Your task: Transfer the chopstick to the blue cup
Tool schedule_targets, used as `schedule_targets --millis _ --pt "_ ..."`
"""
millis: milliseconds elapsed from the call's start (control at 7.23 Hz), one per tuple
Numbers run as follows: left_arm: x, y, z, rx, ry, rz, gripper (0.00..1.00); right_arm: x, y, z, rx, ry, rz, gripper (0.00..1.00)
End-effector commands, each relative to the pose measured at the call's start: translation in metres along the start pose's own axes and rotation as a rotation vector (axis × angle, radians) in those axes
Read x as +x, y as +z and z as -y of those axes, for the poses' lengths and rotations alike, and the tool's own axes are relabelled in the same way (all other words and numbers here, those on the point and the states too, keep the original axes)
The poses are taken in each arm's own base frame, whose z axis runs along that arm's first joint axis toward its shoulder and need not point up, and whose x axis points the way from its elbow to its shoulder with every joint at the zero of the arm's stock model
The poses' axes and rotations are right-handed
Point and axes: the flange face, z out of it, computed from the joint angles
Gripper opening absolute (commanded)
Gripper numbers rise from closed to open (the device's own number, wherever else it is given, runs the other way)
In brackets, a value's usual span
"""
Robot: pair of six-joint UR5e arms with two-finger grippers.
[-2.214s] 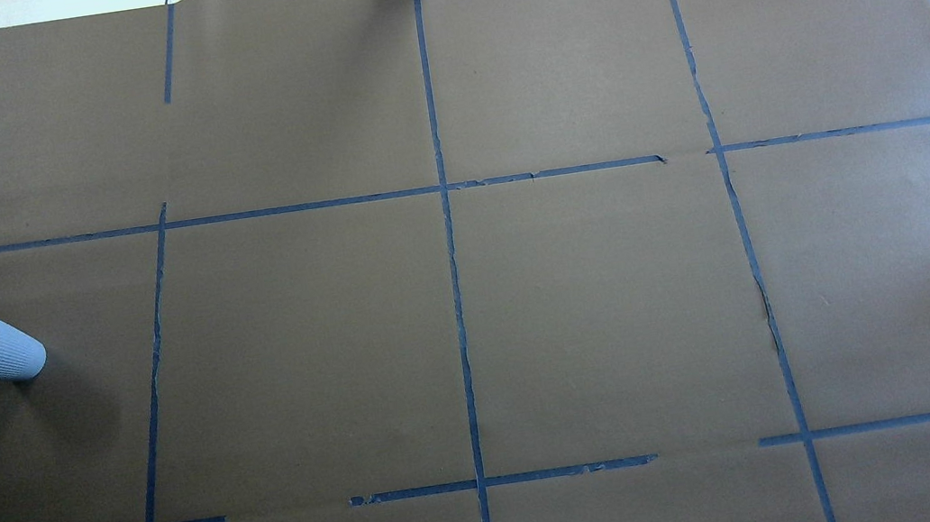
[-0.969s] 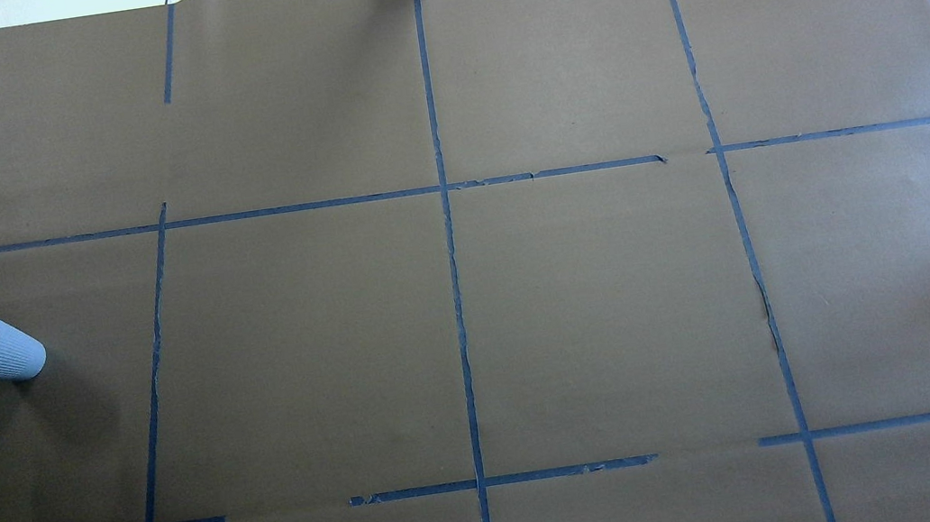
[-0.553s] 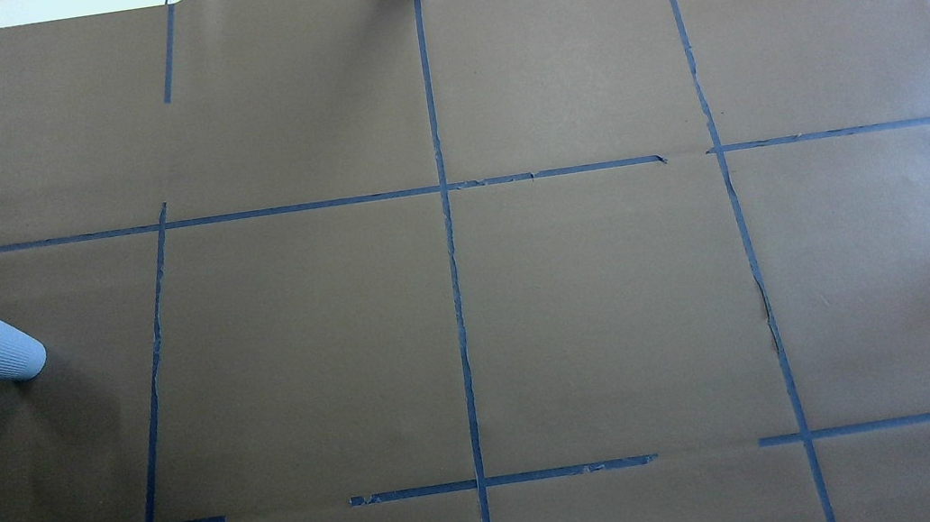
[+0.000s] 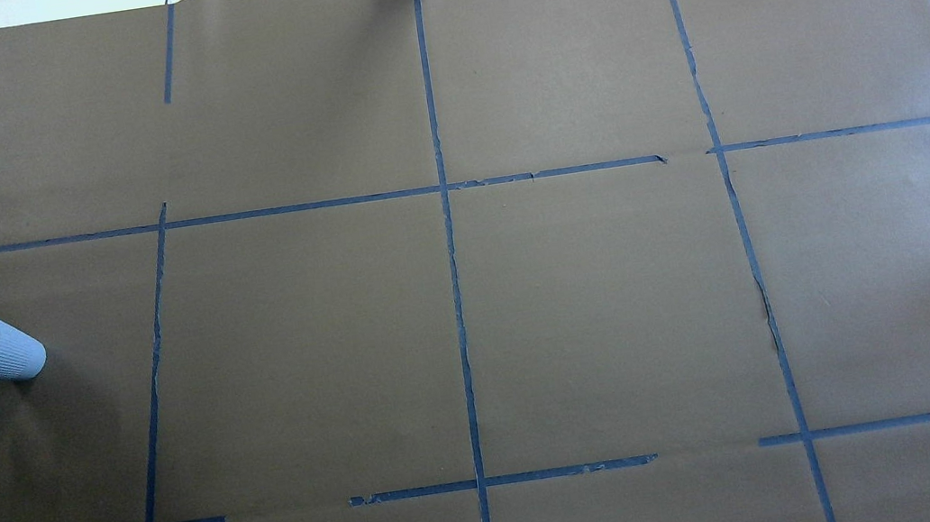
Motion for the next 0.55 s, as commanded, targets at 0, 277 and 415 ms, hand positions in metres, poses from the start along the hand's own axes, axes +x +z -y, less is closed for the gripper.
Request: schedule_targets --millis 0,277,415 --pt "0.005 0.008 -0.002 -0.014 0.013 0.002 0.96 0.000 0.000 0.000 -0.001 0.001 0.000 1.00" --pt "0.019 0.012 0.001 -0.019 0.033 -0.005 0.93 0.000 0.001 -0.001 -0.002 0.002 0.002 1.00" --pt "0.019 0.015 0.001 -0.025 0.034 -0.002 0.90 0.001 0.001 -0.001 -0.002 0.002 0.002 1.00"
